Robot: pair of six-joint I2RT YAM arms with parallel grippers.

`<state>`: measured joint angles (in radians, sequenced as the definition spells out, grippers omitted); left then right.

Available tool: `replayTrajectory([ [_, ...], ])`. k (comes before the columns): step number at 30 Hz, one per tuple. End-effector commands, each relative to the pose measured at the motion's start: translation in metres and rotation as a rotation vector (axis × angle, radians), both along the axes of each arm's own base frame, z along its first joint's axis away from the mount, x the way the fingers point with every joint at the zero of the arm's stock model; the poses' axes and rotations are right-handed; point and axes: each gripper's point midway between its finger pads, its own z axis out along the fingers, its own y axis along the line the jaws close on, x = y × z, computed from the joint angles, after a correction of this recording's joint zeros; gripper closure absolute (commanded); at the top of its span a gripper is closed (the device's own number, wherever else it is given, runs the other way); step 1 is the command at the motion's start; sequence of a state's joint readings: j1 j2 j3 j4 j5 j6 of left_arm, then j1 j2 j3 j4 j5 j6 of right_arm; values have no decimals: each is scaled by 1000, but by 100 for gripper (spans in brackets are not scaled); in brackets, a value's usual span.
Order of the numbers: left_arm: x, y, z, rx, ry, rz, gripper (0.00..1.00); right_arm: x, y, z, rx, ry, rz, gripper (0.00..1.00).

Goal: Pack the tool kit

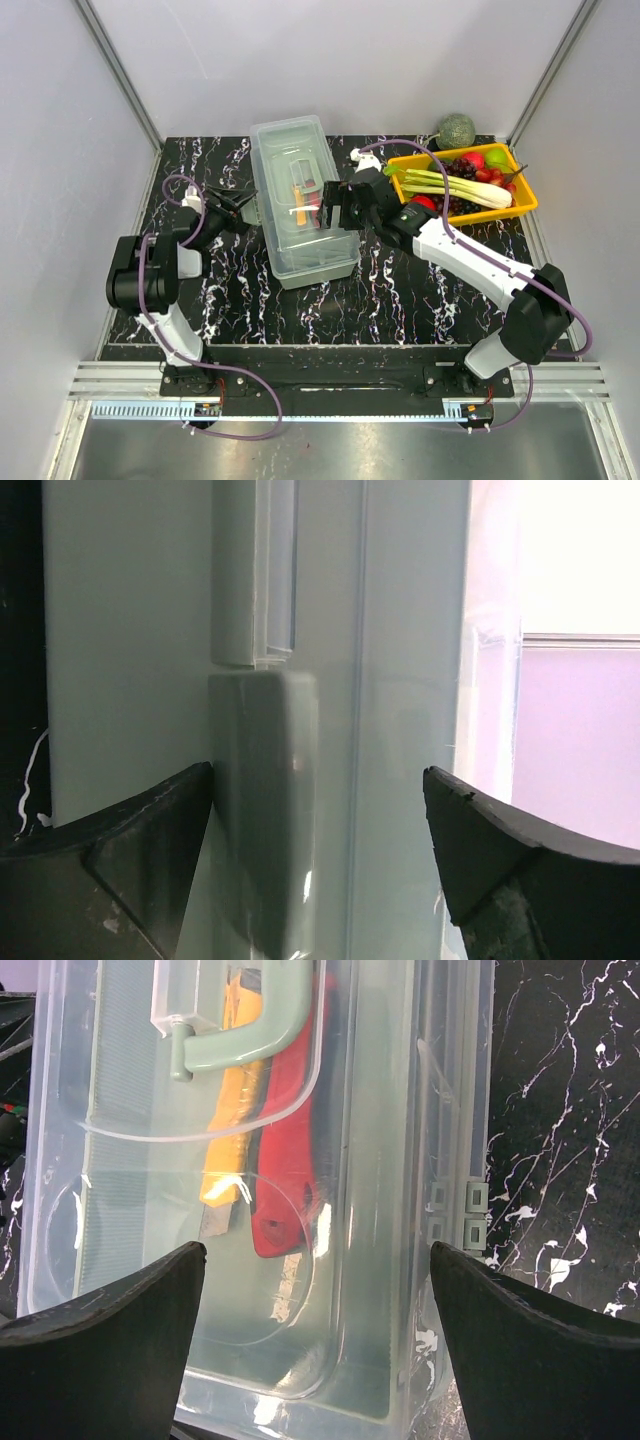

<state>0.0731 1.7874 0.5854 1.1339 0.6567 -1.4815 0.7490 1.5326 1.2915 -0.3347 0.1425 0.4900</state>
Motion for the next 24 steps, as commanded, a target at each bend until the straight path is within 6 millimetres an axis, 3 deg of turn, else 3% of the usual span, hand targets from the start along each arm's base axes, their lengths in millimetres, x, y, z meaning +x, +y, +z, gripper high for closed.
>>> replayTrajectory([
  [1, -16, -20, 75, 100, -249, -100, 14, -13, -15, -44, -135, 119, -3, 4],
  [8, -8, -24, 58, 309, -103, -98, 16, -15, -12, -58, -145, 159, 2, 6],
  [24, -5, -37, 33, 347, -3, -148, 25, -13, -12, -72, -164, 189, -14, 8],
])
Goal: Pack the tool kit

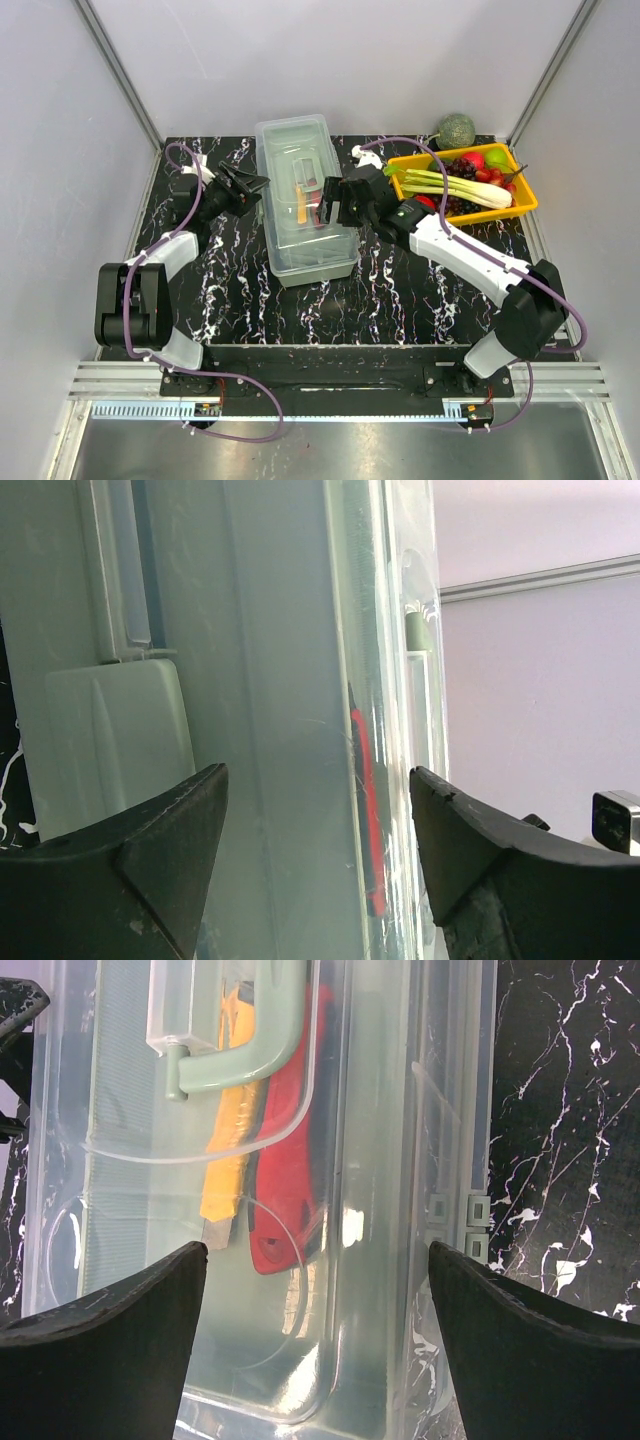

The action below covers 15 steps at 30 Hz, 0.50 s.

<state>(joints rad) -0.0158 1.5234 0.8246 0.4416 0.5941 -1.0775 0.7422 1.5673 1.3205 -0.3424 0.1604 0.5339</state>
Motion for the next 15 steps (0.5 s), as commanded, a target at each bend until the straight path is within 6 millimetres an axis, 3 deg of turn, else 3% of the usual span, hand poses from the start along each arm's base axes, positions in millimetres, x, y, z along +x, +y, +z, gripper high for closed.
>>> replayTrajectory([
  [1, -6, -12, -14, 17, 43, -59, 25, -21, -13, -69, -174, 169, 36, 8],
  [5, -6, -11, -9, 29, 33, -63, 25, -21, -13, -70, -177, 171, 31, 8],
  [9, -2, -5, 11, 97, -6, -45, 22, -19, -14, -67, -176, 168, 22, 8],
  [15, 4, 17, 44, 186, -33, 20, 11, -19, -14, -65, -173, 168, 11, 9],
])
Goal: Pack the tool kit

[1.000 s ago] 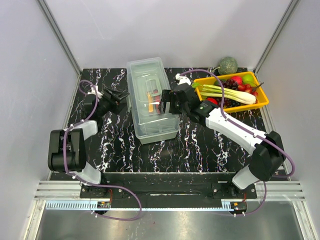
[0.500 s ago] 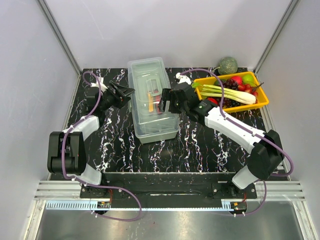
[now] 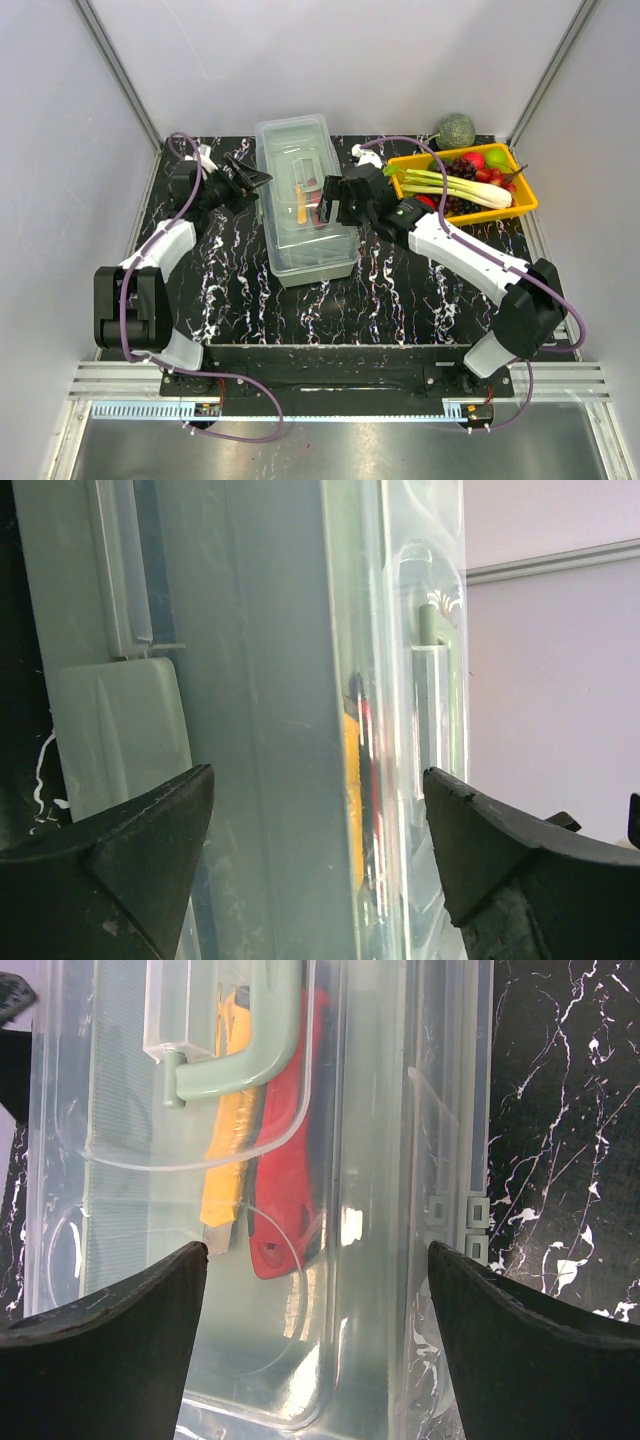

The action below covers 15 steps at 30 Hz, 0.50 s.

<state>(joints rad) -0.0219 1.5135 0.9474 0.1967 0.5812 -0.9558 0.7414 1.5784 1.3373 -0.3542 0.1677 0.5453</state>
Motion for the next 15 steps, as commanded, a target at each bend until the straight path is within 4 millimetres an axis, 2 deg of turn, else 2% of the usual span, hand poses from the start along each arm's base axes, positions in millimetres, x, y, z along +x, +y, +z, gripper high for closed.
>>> replayTrajectory([
  [1, 2, 18, 45, 94, -88, 45, 10, -22, -15, -65, -172, 164, 20, 9],
  [4, 0, 46, 51, 110, -90, 129, 9, -18, -20, -62, -183, 155, -12, 9],
  [6, -2, 62, 45, 128, -75, 173, 8, -15, -25, -54, -187, 140, -28, 9],
  [10, -11, 93, 3, 229, 62, 265, 9, -9, -28, -20, -165, 67, -29, 9],
  [15, -13, 111, -48, 330, 222, 311, 18, -7, -32, 20, -131, -15, -26, 9],
])
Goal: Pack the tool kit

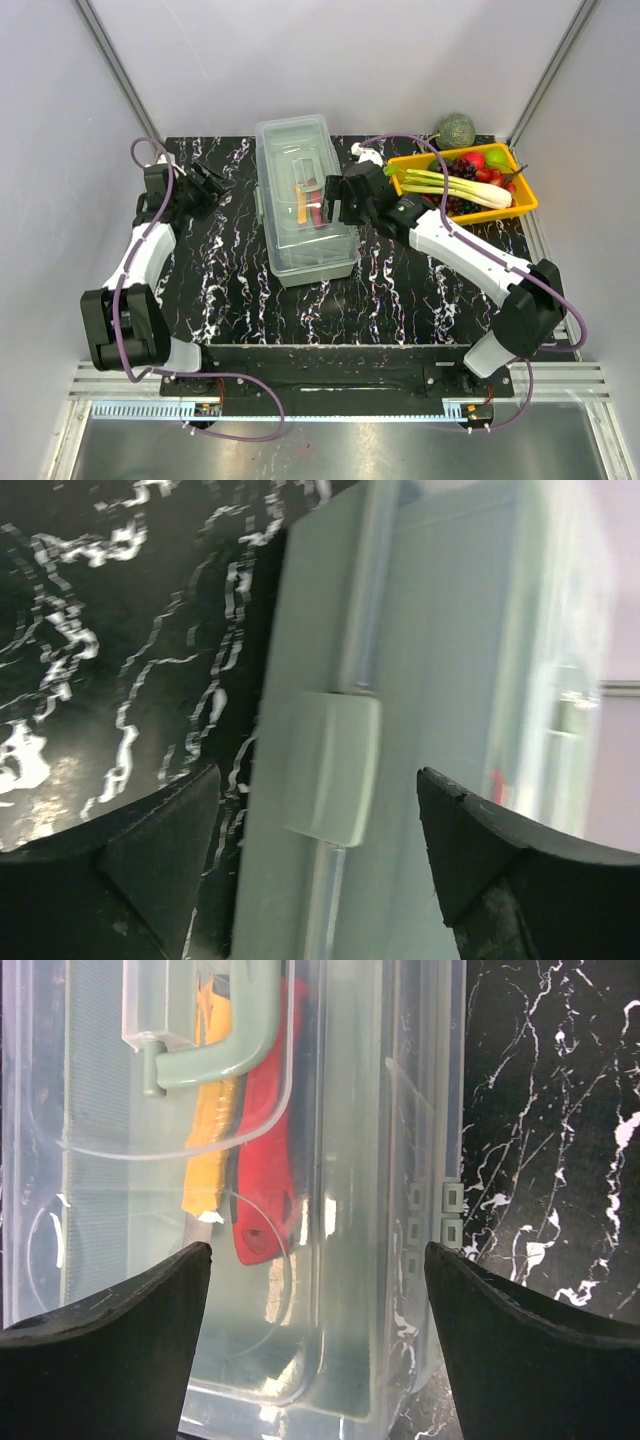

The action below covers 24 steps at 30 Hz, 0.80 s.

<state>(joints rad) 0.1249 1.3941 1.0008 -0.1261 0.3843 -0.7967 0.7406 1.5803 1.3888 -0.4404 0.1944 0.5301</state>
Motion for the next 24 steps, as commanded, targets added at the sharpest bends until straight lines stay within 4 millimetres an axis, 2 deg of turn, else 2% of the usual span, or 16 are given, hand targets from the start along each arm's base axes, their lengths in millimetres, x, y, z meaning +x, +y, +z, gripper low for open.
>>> replayTrajectory([
  [1, -6, 21, -54, 118, 175, 63, 20, -6, -25, 20, -83, -38, -15, 10],
  [4, -4, 25, -75, 149, 256, 63, 27, -4, -39, 33, -90, -83, -77, 15],
  [6, 0, 21, -81, 161, 272, 48, 32, 0, -54, 41, -110, -121, -150, 21],
  [8, 5, 12, -89, 183, 298, 18, 34, 4, -65, 45, -140, -150, -198, 25],
  [11, 15, -10, -96, 218, 317, -50, 36, 11, -71, 38, -213, -148, -209, 25],
  [16, 28, -32, -104, 208, 328, -107, 41, 16, -56, 8, -296, -72, -119, 22],
  [21, 31, -41, -108, 194, 329, -141, 41, 14, -33, -9, -285, -27, 3, 11],
  [24, 31, -48, -108, 174, 313, -176, 42, 12, -24, -17, -278, -3, 55, 9],
])
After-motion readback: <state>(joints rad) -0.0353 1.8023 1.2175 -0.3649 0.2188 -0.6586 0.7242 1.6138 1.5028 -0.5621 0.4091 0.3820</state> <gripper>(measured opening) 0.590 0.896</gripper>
